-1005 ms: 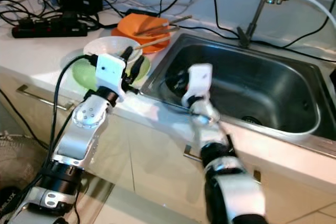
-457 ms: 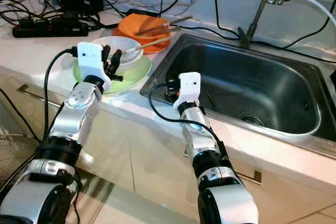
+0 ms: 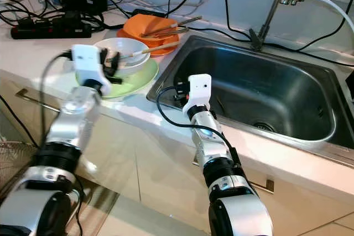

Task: Kitchen organization

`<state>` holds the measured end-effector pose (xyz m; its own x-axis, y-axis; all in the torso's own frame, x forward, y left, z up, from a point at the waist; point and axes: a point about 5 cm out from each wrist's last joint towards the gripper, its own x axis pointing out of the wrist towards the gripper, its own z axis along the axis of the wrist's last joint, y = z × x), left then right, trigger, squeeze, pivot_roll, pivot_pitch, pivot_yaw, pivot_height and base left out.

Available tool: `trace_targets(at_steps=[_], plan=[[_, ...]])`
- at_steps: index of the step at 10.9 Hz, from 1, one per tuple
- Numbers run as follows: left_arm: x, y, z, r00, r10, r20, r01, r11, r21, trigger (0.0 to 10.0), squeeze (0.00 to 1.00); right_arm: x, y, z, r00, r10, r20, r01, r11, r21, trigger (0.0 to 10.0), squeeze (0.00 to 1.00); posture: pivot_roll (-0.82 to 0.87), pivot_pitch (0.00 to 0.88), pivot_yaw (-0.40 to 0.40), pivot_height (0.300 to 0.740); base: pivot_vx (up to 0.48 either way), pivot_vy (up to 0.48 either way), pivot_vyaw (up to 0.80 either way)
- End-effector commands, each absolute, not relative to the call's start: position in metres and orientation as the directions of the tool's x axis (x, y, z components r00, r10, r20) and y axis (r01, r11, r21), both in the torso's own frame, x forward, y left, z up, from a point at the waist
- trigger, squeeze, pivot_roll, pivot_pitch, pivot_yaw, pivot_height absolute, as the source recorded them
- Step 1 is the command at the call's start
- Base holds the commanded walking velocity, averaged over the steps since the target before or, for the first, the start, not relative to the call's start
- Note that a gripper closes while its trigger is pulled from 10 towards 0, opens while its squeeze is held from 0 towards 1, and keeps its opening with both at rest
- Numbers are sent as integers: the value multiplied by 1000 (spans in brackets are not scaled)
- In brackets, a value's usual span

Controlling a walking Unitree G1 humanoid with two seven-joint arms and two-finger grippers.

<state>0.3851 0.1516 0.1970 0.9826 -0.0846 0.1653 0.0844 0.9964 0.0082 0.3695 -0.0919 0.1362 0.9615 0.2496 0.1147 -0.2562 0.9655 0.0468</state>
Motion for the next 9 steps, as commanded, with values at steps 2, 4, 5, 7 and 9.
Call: trace_targets(at_steps=[2,4,5,7,9], plan=[[383,165,201,984,-25,177,24,1000,8,10000,0,372,-96,143,962,242,127,-249,968,44,10000,0,230,17,-79,740,0,0,0],[380,179,209,978,11,206,-20,999,42,10000,0,373,-98,145,963,236,131,-243,969,43,10000,0,231,17,-80,740,0,0,0],[380,183,212,977,23,211,-34,998,46,10000,0,374,-98,145,963,235,130,-242,969,43,10000,0,232,16,-80,740,0,0,0],[377,197,222,970,56,236,-71,996,58,10000,0,374,-99,145,964,230,130,-238,970,43,10000,0,237,15,-79,740,0,0,0],[372,152,231,945,-151,289,155,988,8,10000,0,374,-98,144,965,229,124,-236,971,46,10000,0,237,12,-79,740,0,0,0]])
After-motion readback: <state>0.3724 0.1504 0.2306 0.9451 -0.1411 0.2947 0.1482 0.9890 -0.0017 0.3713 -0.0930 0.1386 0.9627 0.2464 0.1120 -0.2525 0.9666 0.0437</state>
